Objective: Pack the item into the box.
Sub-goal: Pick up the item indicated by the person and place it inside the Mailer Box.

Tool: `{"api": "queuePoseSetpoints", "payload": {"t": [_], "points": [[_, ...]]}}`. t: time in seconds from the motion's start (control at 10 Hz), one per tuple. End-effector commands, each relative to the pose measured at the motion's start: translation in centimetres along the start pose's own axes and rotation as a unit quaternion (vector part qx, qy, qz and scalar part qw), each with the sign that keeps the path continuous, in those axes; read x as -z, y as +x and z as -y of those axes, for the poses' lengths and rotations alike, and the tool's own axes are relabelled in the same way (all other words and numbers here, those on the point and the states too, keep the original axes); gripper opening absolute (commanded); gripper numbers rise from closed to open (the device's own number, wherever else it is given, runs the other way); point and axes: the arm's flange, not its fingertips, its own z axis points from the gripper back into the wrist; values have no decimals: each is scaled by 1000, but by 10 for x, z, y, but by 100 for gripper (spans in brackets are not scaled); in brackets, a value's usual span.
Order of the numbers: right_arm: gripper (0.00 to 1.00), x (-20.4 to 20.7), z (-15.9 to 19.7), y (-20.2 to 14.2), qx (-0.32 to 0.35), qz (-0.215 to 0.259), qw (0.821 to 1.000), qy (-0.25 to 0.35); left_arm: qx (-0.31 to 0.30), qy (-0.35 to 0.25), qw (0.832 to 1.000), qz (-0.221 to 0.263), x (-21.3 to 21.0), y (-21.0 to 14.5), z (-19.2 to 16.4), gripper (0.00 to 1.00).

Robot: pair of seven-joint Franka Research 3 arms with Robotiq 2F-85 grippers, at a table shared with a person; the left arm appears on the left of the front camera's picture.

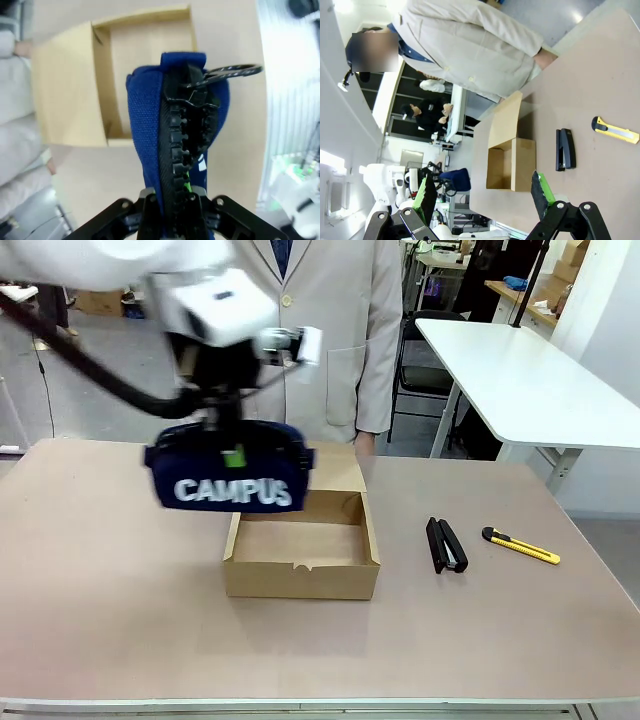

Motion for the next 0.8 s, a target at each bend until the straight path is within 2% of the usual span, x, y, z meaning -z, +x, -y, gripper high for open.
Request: {"api": "queuePoseSetpoints", "payload": {"t": [0.0,0.3,0.5,0.7], "points": [[100,1,-1,3,-12,5,1000,11,-17,-9,999,-31,24,25,-40,12],[100,1,-1,3,-12,5,1000,11,-21,-20,999,-15,69,61,-42,12],[100,1,-1,3,-12,5,1000,11,-35,-26,999,-14,101,69,-45,12],[100,1,-1,3,-12,5,1000,11,-18,-42,999,-25,129,72,-41,12]]}}
